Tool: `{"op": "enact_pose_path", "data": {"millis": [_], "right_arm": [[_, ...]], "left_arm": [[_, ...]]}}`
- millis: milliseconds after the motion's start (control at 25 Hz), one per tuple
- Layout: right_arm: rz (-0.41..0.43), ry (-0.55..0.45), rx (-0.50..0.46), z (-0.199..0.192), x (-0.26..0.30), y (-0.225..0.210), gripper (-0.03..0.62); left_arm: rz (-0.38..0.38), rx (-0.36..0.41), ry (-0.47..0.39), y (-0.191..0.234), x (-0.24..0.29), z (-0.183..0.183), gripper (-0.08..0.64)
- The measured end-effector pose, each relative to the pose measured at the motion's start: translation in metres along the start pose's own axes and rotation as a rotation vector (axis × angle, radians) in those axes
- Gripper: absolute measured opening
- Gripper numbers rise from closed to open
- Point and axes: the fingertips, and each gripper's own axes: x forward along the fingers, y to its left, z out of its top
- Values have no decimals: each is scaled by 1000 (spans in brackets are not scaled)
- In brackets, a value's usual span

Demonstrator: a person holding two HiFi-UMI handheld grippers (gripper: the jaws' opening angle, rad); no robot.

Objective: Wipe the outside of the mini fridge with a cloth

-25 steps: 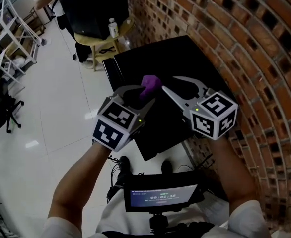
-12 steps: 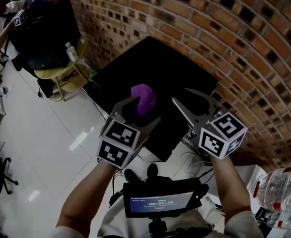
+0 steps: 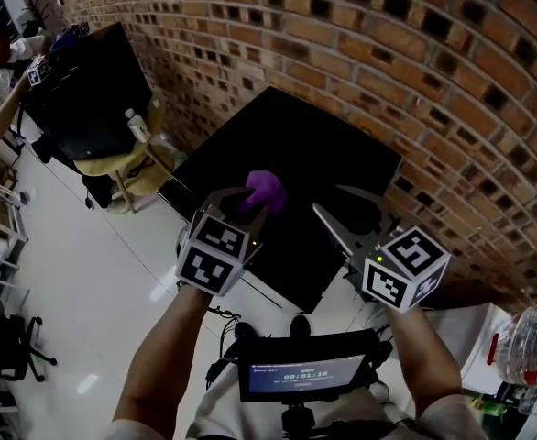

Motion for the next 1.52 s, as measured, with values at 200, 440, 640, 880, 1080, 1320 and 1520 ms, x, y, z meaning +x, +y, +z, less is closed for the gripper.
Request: {"op": "enact_pose_path", "data": {"millis": [200, 440, 640, 880, 1080, 1320, 1520], "right_arm": [[-76, -6, 44, 2, 6, 9, 155], [-327, -41, 52, 11, 26, 26, 155], [-544, -25, 84, 0, 40, 36, 155], [-658, 29, 156, -28, 51, 46, 148], [-683, 20, 168, -30, 58, 40, 133], [-728, 25, 167, -37, 60, 29, 126], [-762, 40, 161, -39, 61, 25, 126]], "left_arm": [[-54, 75, -10, 19, 1, -2, 98], [-272, 71, -104, 17, -2, 1, 196], [-449, 49, -166, 17, -20, -5, 307], [-568, -4, -221, 18, -39, -9, 310], [-586, -76, -337, 31, -46, 6, 218], [-607, -136, -403, 38, -47, 12, 50], [-608, -65, -410, 33, -44, 10, 29]]}}
